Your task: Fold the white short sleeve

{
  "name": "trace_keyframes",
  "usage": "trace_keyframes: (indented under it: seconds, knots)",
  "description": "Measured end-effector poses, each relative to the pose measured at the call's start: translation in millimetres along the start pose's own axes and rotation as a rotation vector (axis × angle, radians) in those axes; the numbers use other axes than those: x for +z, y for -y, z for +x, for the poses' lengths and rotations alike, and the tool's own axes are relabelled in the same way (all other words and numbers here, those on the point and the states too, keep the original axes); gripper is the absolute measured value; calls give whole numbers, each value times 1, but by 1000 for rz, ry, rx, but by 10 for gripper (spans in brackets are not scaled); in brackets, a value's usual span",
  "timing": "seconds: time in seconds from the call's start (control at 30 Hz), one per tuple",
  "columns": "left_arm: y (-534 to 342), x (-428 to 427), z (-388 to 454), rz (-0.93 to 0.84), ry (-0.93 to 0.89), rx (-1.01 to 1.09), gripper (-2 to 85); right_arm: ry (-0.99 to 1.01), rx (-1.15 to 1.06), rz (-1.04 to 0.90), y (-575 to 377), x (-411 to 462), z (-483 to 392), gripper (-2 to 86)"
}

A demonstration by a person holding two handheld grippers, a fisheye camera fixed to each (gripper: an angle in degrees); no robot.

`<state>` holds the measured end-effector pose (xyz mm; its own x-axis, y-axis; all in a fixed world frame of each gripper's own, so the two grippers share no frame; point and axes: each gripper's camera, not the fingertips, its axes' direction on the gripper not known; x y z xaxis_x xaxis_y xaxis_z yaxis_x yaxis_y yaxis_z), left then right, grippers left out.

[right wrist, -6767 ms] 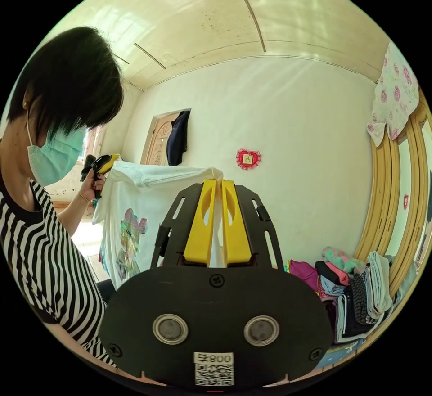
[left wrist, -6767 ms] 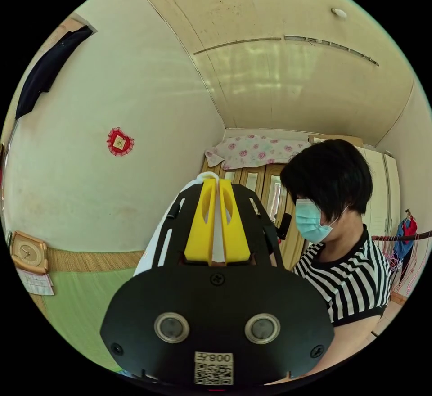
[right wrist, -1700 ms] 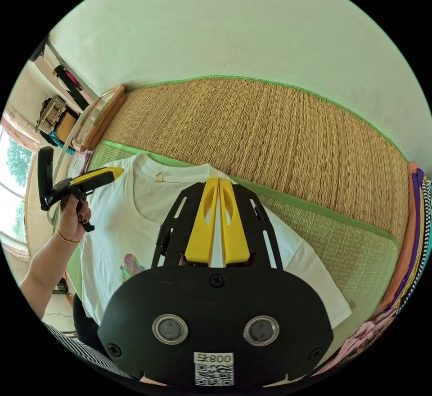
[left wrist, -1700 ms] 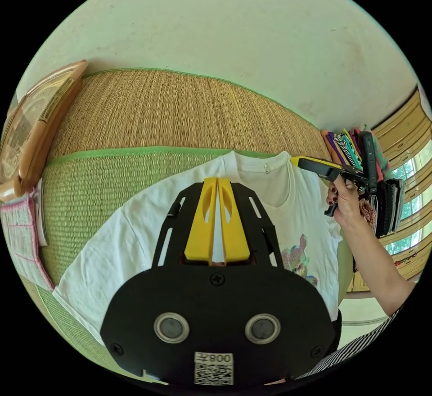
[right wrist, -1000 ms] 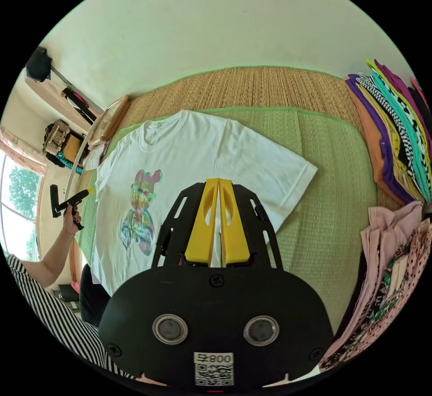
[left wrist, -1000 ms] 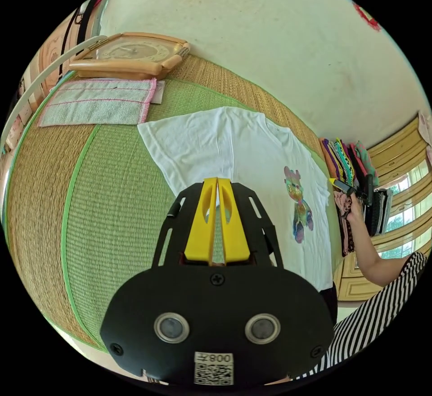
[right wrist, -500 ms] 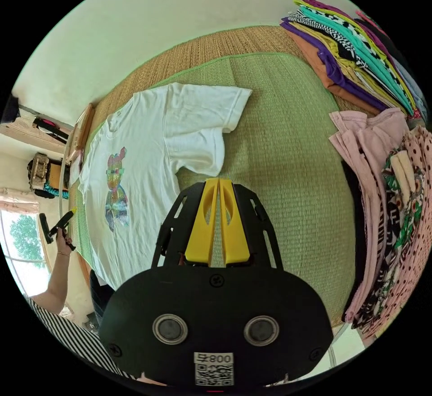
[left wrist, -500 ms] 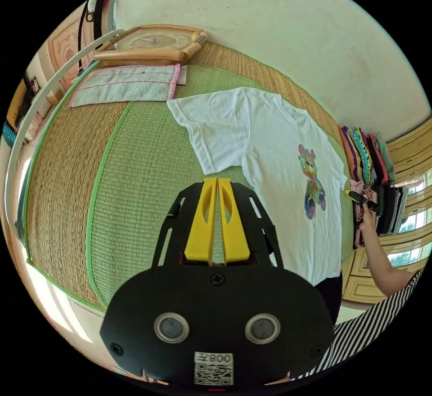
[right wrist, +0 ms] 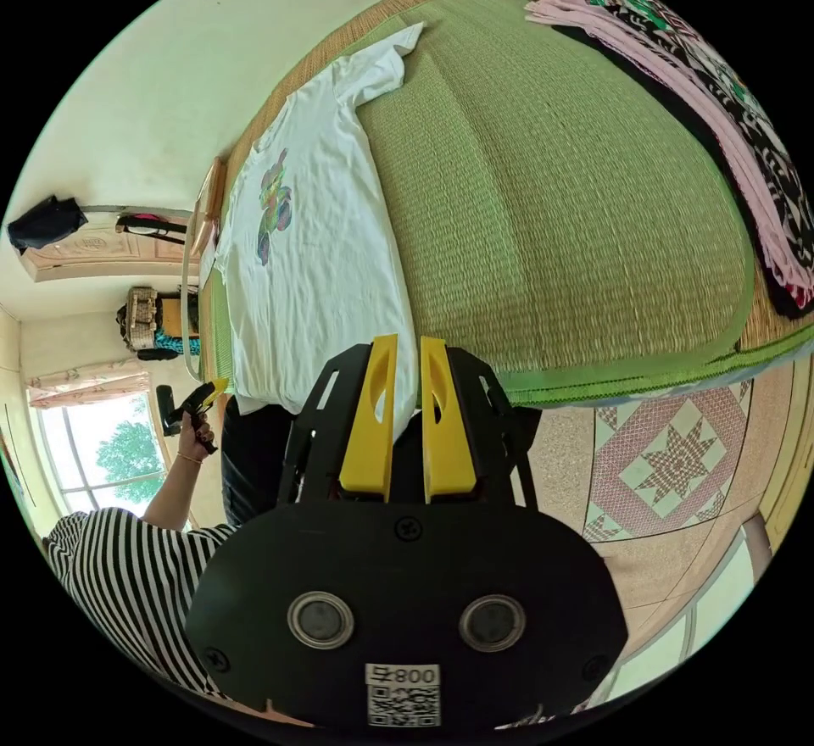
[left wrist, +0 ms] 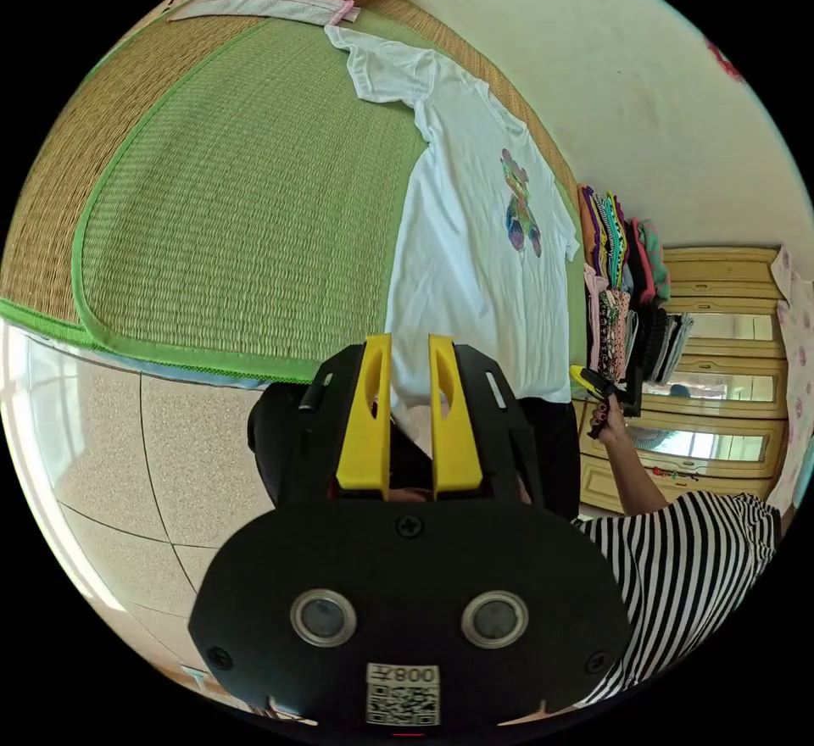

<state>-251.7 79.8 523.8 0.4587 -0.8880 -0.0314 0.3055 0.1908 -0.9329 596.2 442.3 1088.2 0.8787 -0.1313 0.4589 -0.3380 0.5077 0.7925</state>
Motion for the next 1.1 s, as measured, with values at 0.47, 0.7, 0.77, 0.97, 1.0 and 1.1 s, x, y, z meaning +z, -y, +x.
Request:
trace_keyframes:
  seconds: [0.47, 0.7, 0.77, 0.97, 1.0, 1.1]
  knots:
    - [-19, 42, -11, -126, 69, -4, 15, 34, -19, -11, -41, 8, 36, 80]
    - [-35, 44, -7, -113, 2, -2, 6, -27, -52, -101, -28, 16, 47, 26]
    - [-40, 45, -9, -100, -33, -21, 5, -29, -69, -123, -26, 16, 48, 19]
    - [-47, 54, -12, -75, -95, -80, 5, -48, -127, -189, -25, 12, 43, 12]
    - [-46, 57, -8, -78, -96, -69, 4, -51, -136, -198, -26, 11, 41, 11]
    - [-42, 64, 5, -108, -51, -31, 5, -56, -155, -235, -29, 11, 38, 9]
